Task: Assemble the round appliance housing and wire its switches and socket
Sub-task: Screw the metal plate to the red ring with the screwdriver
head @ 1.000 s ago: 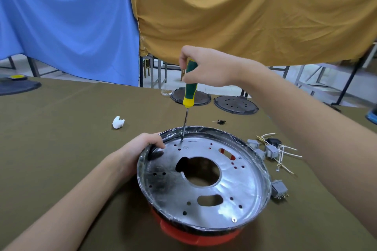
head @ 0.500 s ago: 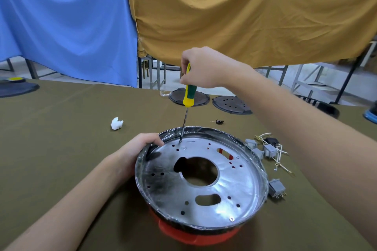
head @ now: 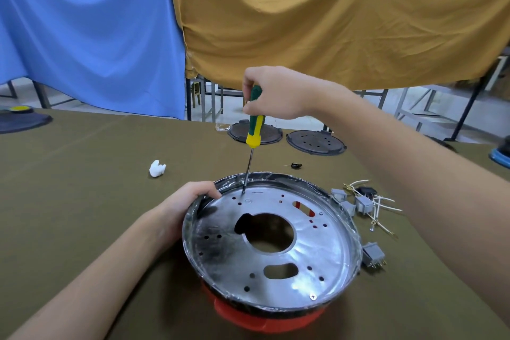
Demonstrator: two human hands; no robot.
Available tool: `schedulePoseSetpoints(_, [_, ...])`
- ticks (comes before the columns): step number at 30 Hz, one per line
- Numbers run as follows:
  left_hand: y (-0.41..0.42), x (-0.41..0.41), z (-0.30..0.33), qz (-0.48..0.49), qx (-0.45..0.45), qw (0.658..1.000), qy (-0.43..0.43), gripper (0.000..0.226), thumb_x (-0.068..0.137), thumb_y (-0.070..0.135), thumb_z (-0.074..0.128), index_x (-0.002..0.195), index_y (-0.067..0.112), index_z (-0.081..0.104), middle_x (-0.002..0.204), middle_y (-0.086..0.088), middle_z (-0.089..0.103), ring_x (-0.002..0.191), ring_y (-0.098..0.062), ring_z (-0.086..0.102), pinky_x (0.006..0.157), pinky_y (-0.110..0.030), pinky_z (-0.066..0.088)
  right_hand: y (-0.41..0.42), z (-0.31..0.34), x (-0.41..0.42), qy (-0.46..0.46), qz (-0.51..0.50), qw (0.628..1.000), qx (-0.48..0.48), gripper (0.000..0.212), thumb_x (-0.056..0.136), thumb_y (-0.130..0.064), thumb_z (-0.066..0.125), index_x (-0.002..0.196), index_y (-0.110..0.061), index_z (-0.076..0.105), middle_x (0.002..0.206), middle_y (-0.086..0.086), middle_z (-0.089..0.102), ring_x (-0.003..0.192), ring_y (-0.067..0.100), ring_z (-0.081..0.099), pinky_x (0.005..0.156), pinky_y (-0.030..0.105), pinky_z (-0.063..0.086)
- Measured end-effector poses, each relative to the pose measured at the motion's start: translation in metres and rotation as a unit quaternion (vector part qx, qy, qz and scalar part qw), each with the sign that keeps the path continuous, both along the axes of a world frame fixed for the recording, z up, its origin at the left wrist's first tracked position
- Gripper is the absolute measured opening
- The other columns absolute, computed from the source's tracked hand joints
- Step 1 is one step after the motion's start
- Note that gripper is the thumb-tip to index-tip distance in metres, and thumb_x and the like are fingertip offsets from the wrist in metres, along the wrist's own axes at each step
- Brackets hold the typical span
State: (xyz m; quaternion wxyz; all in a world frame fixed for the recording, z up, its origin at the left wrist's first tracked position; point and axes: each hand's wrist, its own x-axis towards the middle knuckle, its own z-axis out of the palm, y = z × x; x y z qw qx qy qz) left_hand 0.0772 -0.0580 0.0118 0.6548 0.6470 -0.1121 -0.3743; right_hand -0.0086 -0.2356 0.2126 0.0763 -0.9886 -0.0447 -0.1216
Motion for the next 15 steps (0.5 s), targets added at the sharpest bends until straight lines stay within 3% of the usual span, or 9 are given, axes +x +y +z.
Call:
schedulePoseSetpoints(3, [-0.002,0.0,0.001,0.012,-0.006,1.0,-0.016,0.011,0.048,0.021,0.071,0.056,0.013,0.07,0.058,-0.011,0.063,0.049,-0.022,0.061,0.05,-0.023,0.051,0.003,-0.005,0.006,-0.054,-0.045,0.995,-0.067,0.029,0.091,-0.045,0.062,0.088,-0.017,0.053,0.076,-0.002,0.053,0.061,0.015,0.046,0.05,0.028,0.03])
schedulePoseSetpoints(6, [-0.002,0.001,0.001,0.018,-0.009,1.0,-0.023,0.016,0.044,0.018,0.071,0.058,0.011,0.068,0.059,-0.011,0.062,0.05,-0.022,0.06,0.051,-0.023,0.05,0.007,-0.008,0.011,-0.078,-0.085,0.986,-0.117,0.041,0.093,-0.053,0.055,0.077,-0.016,0.047,0.073,0.0,0.049,0.059,0.018,0.045,0.05,0.029,0.028])
schedulePoseSetpoints(8, [0.0,0.0,0.001,0.004,-0.008,1.0,-0.005,0.025,0.043,0.02,0.073,0.065,0.011,0.067,0.062,-0.011,0.061,0.053,-0.024,0.059,0.055,-0.026,0.049,0.006,-0.005,0.01,-0.021,-0.073,0.991,-0.109,0.033,0.094,-0.046,0.053,0.089,-0.014,0.05,0.082,0.001,0.048,0.064,0.02,0.046,0.052,0.031,0.031])
schedulePoseSetpoints(11, [0.0,0.0,0.0,0.004,-0.01,1.0,-0.011,0.025,0.04,0.023,0.075,0.061,0.012,0.067,0.06,-0.011,0.06,0.051,-0.023,0.058,0.054,-0.026,0.049,0.0,0.001,0.004,0.063,-0.017,0.998,-0.006,0.022,0.09,-0.024,0.055,0.109,-0.014,0.048,0.095,0.002,0.043,0.064,0.021,0.042,0.051,0.029,0.035])
schedulePoseSetpoints(13, [-0.001,0.0,0.001,0.007,-0.012,1.0,-0.013,0.026,0.038,0.023,0.075,0.06,0.011,0.067,0.059,-0.011,0.06,0.05,-0.023,0.058,0.053,-0.025,0.049,-0.004,0.001,-0.001,0.061,0.019,0.997,0.037,0.022,0.09,-0.014,0.058,0.111,-0.015,0.05,0.095,0.004,0.05,0.064,0.019,0.041,0.051,0.027,0.034])
schedulePoseSetpoints(15, [-0.001,0.002,0.0,0.01,-0.008,1.0,-0.022,0.029,0.038,0.024,0.075,0.062,0.01,0.067,0.058,-0.011,0.06,0.049,-0.022,0.058,0.052,-0.024,0.049,-0.008,0.002,-0.002,0.027,0.027,0.999,0.015,0.022,0.089,-0.018,0.067,0.107,-0.018,0.055,0.091,-0.001,0.055,0.066,0.014,0.045,0.054,0.028,0.035])
